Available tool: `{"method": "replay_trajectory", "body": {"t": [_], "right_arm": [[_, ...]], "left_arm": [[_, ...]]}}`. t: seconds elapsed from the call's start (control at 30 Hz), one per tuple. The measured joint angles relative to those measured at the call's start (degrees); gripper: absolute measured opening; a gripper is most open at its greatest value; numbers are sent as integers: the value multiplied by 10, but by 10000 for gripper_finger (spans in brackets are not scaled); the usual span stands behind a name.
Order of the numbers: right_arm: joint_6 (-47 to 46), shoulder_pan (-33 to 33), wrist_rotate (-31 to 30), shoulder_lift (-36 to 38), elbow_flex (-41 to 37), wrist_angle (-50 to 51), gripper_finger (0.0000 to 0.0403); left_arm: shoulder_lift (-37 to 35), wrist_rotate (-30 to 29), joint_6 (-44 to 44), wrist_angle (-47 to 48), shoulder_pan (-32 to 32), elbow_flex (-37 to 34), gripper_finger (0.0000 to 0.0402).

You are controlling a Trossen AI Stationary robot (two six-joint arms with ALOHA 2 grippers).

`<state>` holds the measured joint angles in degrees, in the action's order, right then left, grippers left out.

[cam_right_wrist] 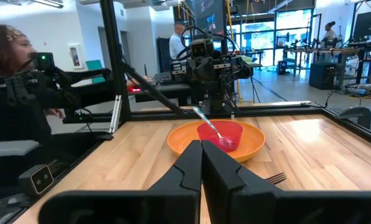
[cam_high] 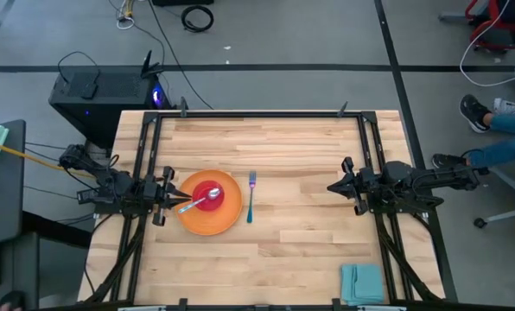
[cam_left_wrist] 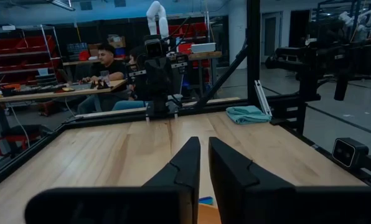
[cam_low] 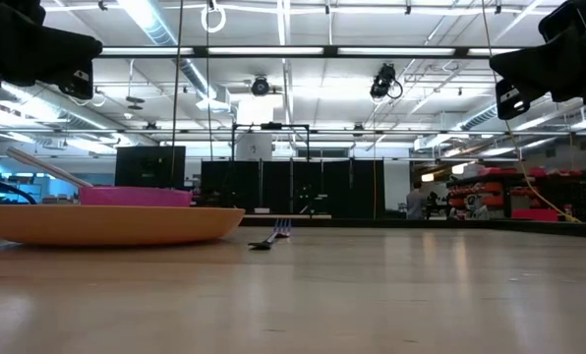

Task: Set table place
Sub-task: Return to Home Position

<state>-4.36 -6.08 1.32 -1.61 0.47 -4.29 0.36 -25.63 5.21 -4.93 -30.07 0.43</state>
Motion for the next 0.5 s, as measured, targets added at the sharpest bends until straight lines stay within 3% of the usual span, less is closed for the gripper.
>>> {"method": "replay_trajectory", "body": {"t": [0.5], "right_arm": [[0,0,0,0,0,0,13]], "left_arm": [[0,0,0,0,0,0,31]]}}
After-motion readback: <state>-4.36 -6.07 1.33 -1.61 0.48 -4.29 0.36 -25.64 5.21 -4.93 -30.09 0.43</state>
